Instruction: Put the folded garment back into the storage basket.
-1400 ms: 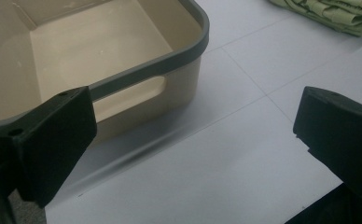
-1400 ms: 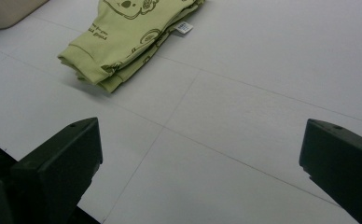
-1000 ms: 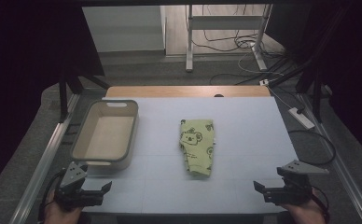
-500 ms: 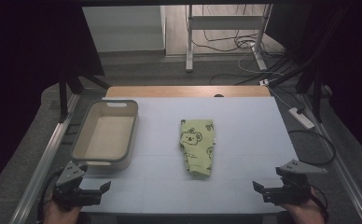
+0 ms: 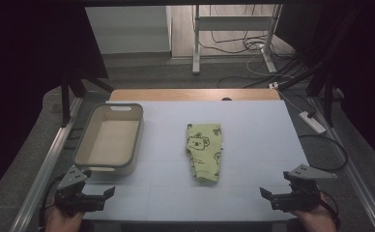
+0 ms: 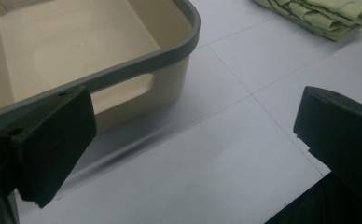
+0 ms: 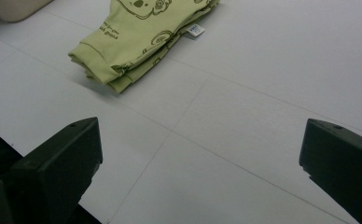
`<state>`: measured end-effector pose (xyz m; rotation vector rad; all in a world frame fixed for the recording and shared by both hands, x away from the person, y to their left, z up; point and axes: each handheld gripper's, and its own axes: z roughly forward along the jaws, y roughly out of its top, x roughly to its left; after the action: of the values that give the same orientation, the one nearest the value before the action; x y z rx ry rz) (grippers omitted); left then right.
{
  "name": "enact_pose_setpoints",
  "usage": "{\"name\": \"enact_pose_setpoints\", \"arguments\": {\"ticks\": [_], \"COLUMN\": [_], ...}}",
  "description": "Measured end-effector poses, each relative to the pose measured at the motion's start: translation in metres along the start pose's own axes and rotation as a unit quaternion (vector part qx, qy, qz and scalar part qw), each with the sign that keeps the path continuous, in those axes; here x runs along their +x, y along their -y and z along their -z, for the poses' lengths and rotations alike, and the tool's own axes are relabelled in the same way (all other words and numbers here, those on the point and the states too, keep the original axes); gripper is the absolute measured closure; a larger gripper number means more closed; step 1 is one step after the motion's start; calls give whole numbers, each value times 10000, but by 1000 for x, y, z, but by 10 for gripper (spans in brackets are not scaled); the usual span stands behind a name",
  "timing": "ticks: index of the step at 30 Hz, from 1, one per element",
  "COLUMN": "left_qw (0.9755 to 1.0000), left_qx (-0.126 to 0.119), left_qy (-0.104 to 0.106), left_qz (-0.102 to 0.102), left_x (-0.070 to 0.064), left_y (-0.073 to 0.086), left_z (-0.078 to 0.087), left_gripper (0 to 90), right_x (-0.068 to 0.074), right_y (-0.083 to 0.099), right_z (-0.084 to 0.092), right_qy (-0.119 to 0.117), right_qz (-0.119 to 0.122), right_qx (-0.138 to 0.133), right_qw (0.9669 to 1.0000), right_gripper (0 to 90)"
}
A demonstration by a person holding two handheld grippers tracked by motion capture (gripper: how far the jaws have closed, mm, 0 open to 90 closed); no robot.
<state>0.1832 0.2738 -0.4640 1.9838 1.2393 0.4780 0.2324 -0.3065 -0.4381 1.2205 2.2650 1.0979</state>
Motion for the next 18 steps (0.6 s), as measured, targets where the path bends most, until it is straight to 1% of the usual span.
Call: {"name": "enact_pose_setpoints", "arguments": {"ticks": [5,8,9,10,14,15,16,18], "left_qw": [10000,9999,9999,9997,9995,9995,9994,9994], "left_qx": [-6,23,13,-16,-9,-8,1,16], "left_qy": [70,112,144,230,272,266,261,278], "left_qz": [-50,-51,-62,-87,-161,-187,-211,-228], "left_x": [0,0,1,2,1,1,1,0], "left_y": [-3,-6,-6,-8,-10,-11,-13,-15], "left_z": [-2,-5,-6,-8,-10,-11,-12,-15], "left_gripper": [0,0,0,0,0,0,0,0], "right_x": [-1,0,0,1,1,2,2,3], "right_y": [-1,-2,-2,-3,-4,-5,-6,-6], "right_z": [-1,-2,-3,-3,-4,-4,-6,-7], "right_qy": [-85,-143,-170,-207,-263,-294,-378,-415], "right_qz": [-24,11,28,75,134,153,200,231], "right_qx": [-29,-18,-24,-32,-61,-64,-63,-37], "right_qw": [10000,9999,9998,9998,9995,9994,9991,9989], "right_gripper": [0,0,0,0,0,0,0,0]}}
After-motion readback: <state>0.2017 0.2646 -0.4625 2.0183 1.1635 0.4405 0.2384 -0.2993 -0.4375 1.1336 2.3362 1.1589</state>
